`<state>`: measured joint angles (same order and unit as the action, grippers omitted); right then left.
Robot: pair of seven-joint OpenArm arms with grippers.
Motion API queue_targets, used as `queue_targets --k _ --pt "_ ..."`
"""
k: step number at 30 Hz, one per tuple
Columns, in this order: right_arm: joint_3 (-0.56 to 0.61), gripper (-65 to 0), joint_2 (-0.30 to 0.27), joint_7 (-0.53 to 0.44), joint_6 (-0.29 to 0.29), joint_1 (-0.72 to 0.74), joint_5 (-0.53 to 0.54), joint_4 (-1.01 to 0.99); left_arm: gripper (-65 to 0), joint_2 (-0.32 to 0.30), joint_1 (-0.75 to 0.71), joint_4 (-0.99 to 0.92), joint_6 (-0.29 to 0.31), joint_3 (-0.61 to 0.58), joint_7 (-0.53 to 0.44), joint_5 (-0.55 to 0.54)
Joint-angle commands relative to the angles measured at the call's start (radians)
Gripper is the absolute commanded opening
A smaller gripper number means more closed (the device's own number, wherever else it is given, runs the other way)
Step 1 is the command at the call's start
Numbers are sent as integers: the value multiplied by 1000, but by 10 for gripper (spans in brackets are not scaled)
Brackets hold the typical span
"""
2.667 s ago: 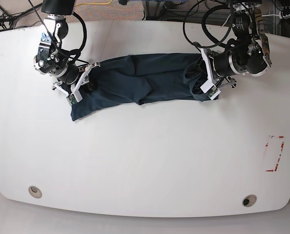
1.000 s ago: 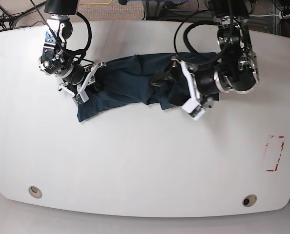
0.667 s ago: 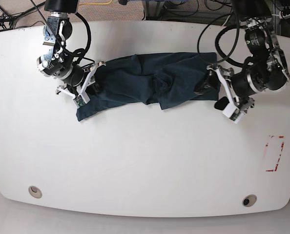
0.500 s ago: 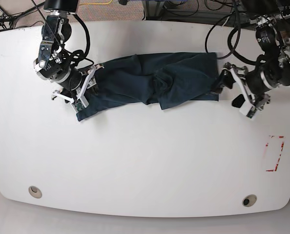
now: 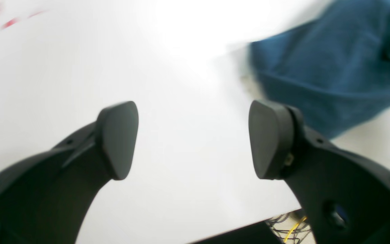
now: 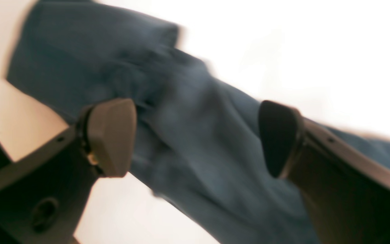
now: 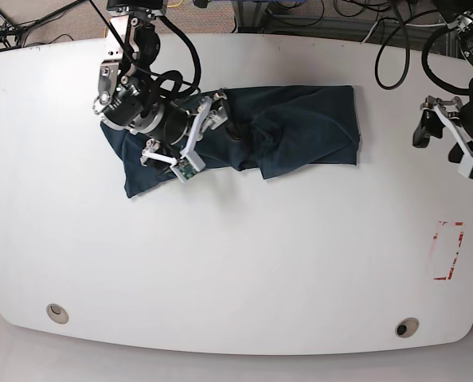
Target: Fold the T-shirt properly
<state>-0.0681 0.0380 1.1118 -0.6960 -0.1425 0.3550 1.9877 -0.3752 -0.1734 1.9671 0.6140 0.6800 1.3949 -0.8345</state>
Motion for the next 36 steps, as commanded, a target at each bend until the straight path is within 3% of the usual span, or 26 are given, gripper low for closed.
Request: queue_targets --k 1,6,14,26,29,34,36 --pt "34 -149 26 -17 -2 5 26 3 -179 -23 4 15 4 50 -19 -10" --pt "92 -182 50 -19 -2 4 28 -28 -179 -23 -18 15 4 108 -19 -10" --pt "147 -182 55 -26 -2 7 28 -113 -179 -25 -24 15 4 116 -19 -10" --pt "144 -198 41 -138 -2 7 19 -201 -179 -23 -48 15 4 111 -19 -10" --pt "147 -296 27 -140 -2 4 23 -199 -179 -23 -48 15 4 111 -19 -10" --pt "147 -588 24 -149 -2 -3 19 -199 -179 -23 -48 15 4 109 -19 -10" --pt "147 -650 18 -161 -2 -9 19 -199 -179 -23 -48 15 4 109 -19 -10"
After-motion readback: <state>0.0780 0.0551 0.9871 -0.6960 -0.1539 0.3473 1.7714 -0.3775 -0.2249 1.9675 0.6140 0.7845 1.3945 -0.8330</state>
